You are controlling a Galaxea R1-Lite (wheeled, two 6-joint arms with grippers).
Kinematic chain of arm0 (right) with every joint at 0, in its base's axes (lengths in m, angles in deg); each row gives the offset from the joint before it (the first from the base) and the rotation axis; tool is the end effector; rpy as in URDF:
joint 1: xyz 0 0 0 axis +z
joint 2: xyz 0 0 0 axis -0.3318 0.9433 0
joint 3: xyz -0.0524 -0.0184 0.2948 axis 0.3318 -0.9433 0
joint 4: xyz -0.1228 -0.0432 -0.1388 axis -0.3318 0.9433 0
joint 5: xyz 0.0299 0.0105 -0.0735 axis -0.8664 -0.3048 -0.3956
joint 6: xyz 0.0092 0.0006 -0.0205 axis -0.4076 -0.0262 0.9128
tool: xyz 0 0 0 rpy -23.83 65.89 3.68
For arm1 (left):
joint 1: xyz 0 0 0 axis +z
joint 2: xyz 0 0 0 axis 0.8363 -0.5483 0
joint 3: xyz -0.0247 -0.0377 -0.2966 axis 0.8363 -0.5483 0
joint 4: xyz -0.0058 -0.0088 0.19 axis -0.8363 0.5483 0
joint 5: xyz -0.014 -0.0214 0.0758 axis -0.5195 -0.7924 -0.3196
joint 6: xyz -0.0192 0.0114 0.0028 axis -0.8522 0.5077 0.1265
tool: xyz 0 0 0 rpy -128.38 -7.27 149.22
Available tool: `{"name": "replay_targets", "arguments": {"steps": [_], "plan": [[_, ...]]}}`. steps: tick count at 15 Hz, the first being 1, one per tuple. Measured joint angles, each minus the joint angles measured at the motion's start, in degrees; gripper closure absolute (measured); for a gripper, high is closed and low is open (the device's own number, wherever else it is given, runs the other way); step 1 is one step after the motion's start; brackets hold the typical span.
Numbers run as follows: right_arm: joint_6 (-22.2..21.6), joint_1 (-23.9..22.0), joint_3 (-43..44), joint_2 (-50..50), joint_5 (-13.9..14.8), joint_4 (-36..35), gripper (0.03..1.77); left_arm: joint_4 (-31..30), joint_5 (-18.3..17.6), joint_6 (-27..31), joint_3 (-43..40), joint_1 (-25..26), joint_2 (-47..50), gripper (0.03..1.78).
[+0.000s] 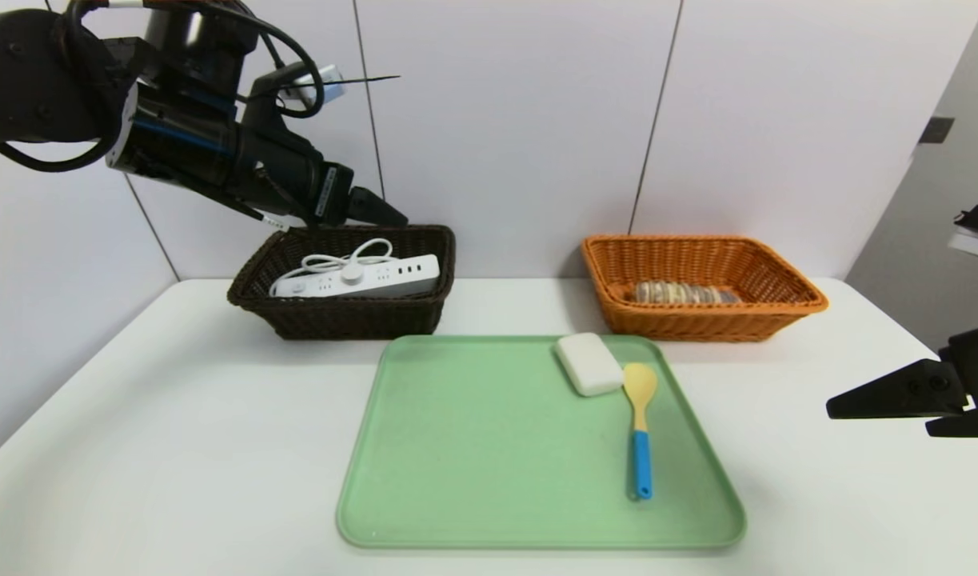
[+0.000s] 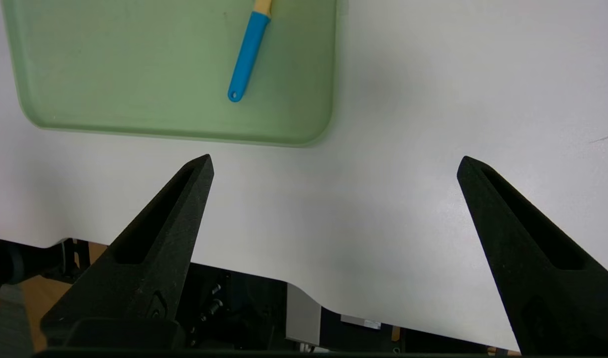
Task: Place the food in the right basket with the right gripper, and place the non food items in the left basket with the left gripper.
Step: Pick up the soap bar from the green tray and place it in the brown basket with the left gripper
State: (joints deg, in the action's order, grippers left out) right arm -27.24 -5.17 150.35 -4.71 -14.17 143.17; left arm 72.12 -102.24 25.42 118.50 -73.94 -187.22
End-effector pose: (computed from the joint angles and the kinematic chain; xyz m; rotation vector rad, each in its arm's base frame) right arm 0.1505 0.0413 0.2766 0.2294 1.0062 0.2022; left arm 0.3234 -0.1080 0.3135 0.0821 0.5389 -0.6587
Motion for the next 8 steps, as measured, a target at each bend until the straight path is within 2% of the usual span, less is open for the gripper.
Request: {"name": "replay_targets", "arguments": {"steps": [4,8], "plan": [[0.05,0.02,-0.1,0.96,0.04,-2.27,0.1,-0.13,13.12,-13.64,-7.31,-8.11,3.88,0.14],[0.07,0.0,-0.02,1.43,-0.09,-2.32,0.1,-0.13,23.25,-25.58,-9.05,-16.19,2.86,0.14]]}}
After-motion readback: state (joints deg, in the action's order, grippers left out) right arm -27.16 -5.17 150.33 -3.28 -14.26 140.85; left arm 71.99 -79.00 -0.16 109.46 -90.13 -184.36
